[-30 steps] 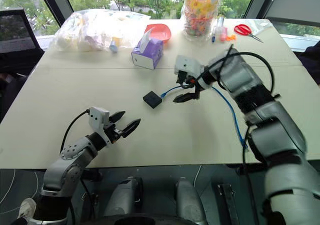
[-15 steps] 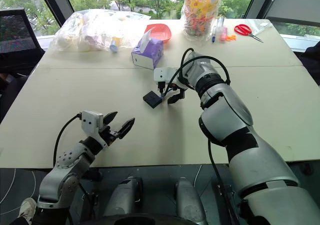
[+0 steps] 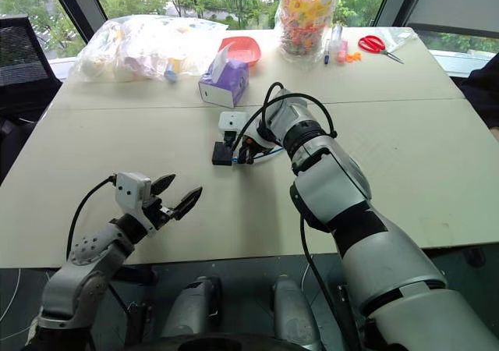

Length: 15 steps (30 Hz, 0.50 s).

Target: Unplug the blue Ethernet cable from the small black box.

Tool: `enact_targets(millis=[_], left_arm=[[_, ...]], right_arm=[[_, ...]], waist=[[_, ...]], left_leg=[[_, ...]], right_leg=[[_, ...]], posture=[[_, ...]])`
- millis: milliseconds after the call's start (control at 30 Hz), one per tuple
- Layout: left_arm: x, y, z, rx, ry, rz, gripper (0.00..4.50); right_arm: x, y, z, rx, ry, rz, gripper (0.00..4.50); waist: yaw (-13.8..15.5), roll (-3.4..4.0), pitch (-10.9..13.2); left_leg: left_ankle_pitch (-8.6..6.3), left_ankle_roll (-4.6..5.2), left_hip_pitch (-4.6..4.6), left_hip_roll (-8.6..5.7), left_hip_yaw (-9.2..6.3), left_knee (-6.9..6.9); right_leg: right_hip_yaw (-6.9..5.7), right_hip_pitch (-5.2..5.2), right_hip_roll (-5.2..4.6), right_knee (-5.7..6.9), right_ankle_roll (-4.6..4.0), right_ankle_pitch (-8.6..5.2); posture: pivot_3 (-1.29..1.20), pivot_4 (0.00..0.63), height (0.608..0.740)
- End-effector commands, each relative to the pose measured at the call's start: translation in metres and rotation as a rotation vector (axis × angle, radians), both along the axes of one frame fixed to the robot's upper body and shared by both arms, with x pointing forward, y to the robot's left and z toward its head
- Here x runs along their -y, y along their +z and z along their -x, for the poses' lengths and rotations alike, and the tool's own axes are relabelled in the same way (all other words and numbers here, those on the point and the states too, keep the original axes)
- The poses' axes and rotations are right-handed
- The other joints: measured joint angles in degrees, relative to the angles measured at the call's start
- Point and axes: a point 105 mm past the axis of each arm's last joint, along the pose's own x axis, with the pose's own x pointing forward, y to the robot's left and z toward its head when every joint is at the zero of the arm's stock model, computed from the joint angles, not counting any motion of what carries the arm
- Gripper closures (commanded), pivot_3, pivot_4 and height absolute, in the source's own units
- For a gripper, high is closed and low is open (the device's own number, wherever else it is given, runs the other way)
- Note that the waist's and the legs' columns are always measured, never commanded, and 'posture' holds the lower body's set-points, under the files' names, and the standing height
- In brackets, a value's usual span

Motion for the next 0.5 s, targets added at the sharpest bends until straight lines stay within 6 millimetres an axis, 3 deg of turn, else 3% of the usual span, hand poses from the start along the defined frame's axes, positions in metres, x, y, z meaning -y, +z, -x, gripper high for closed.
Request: enact_targets(millis=[33,267,333,500], left_arm=[[-0.003,0.027,-0.004,0.042,-0.072,0.031,0.00],[-0.006,0.057,-0.034,0.053,-0.134,0.071,0.00],[-0.002,0.064,-0.036,0.045,-0.177,0.086,0.00],[0.010,0.079,-0.047,0.035,-0.294,0.105,0.00]], right_arm=[[0.000,0.013,-0.010,0.114,0.021,-0.039,4.42],[0.019,0.033,-0.028,0.626,0.104,-0.129,4.42],[0.027,0.034,-0.020,0.724,0.102,-0.146,4.42],[0.041,0.043,0.021,1.054,0.088,-0.201,4.42]], waist=[[0.0,0.00,0.0],[0.3,-0.03,0.0],[0.3,-0.03,0.0],[0.2,-0.03,0.0]], left_leg=[[0.00,0.00,0.00,0.00,0.00,0.00],[0.02,-0.01,-0.03,-0.04,-0.03,0.03],[0.02,-0.01,-0.06,-0.05,-0.05,0.03],[0.02,-0.01,-0.04,-0.04,-0.07,-0.04]], right_leg=[[0.00,0.01,0.00,0.00,0.00,0.00],[0.01,0.05,0.00,-0.01,0.21,0.09],[0.01,0.06,0.00,-0.02,0.27,0.09],[0.03,-0.02,0.05,0.10,0.38,0.03]], posture=[[0.00,0.150,0.735],[0.00,0.150,0.735],[0.00,0.150,0.735],[0.00,0.150,0.735]])
